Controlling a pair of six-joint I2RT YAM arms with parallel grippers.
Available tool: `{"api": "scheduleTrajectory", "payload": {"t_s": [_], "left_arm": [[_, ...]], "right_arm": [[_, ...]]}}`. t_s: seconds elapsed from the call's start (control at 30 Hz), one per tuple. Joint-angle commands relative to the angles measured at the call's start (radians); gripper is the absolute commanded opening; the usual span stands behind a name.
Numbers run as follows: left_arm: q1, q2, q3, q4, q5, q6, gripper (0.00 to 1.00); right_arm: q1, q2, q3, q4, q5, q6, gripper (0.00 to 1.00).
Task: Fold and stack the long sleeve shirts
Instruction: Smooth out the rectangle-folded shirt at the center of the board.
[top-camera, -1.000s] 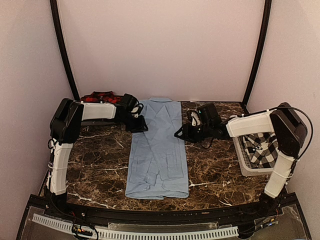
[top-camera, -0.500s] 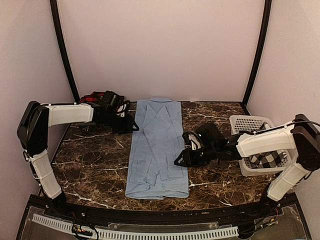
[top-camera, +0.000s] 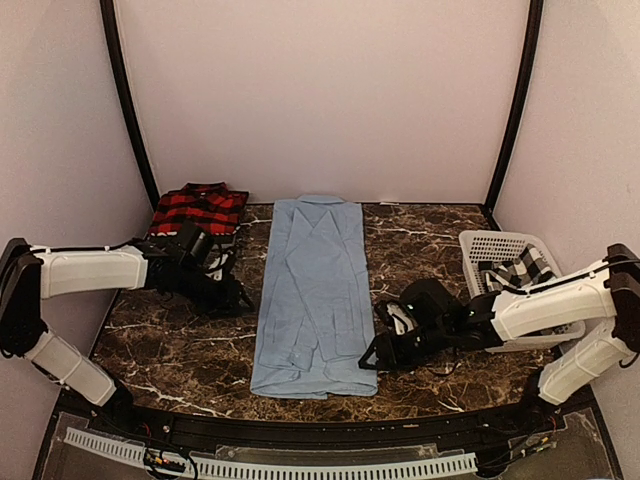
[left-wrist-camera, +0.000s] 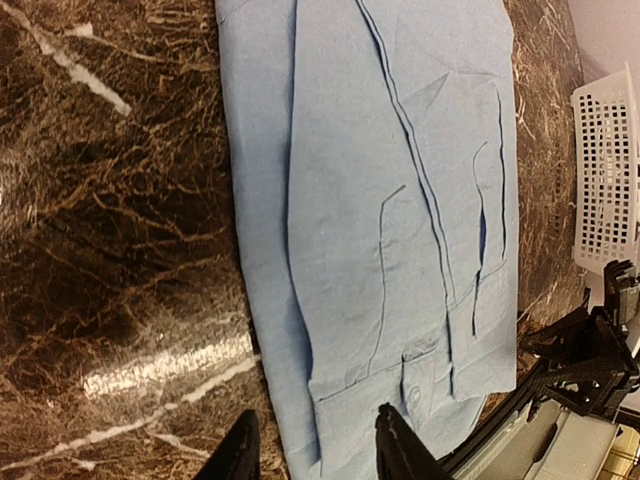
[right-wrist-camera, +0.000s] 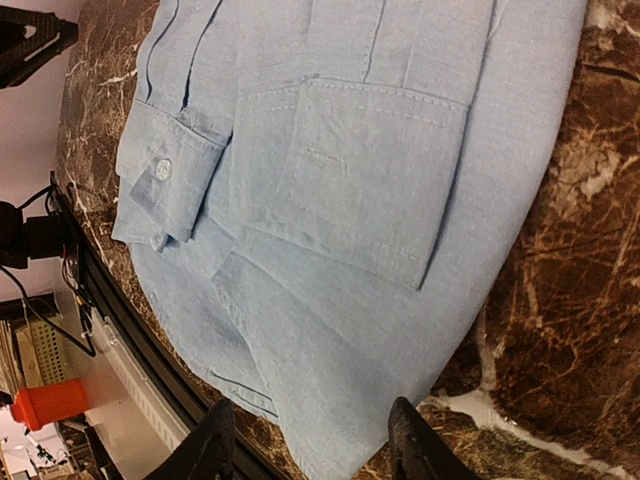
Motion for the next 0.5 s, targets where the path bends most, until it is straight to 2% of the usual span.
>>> {"api": "scheduleTrajectory", "payload": {"t_s": [0.0, 0.1, 0.2, 0.33, 0.47], "left_arm": [[-0.017, -0.089, -0.077, -0.07, 0.012, -0.034, 0.38], [-0.032, -0.112, -0.114, -0.064, 0.023, -0.049, 0.39], [-0.044, -0.123, -0.143, -0.059, 0.03, -0.069, 0.39], [-0.081, -0.139, -0.176, -0.055, 0.035, -0.095, 0.4], [-0.104, -0.155, -0.204, -0.067, 0.037, -0.106, 0.39]], "right_arm": [[0.04, -0.066, -0.033, -0.007, 0.006, 0.056, 0.54], [0.058, -0.092, -0.078, 0.008, -0.003, 0.087, 0.62], [0.067, -0.091, -0.115, 0.041, -0.029, 0.122, 0.64], [0.074, -0.086, -0.132, 0.083, -0.032, 0.155, 0.61], [0.072, -0.084, -0.131, 0.083, -0.002, 0.173, 0.53]]}}
